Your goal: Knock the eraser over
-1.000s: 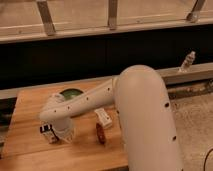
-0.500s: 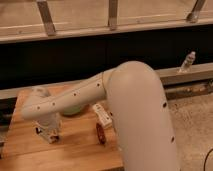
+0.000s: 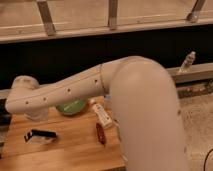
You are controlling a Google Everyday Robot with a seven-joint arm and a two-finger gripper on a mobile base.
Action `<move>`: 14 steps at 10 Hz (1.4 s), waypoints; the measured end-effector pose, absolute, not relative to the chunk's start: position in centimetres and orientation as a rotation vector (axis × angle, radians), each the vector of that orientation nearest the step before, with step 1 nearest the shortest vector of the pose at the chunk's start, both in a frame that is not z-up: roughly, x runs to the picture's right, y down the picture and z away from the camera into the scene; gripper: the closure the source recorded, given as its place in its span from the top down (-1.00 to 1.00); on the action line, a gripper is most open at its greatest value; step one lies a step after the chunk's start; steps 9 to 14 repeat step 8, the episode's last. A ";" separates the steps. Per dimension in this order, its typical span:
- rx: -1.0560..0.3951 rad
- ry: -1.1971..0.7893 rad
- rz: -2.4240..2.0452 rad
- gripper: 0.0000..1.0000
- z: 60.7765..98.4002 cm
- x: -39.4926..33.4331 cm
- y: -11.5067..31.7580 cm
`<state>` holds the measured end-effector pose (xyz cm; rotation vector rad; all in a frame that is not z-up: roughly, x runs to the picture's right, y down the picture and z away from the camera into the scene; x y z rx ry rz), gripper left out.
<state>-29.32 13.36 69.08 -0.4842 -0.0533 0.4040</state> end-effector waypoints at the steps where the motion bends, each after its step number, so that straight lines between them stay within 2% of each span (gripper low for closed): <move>1: -0.449 -0.063 0.429 -1.00 69.0 -28.8 12.5; 3: -0.375 -0.072 0.535 -1.00 69.1 -25.7 10.1; 7: -0.190 -0.100 0.820 -0.97 66.8 -15.5 5.8; 8: -0.176 -0.103 0.844 -0.87 66.5 -14.6 5.6; 14: -0.176 -0.103 0.844 -0.87 66.5 -14.6 5.6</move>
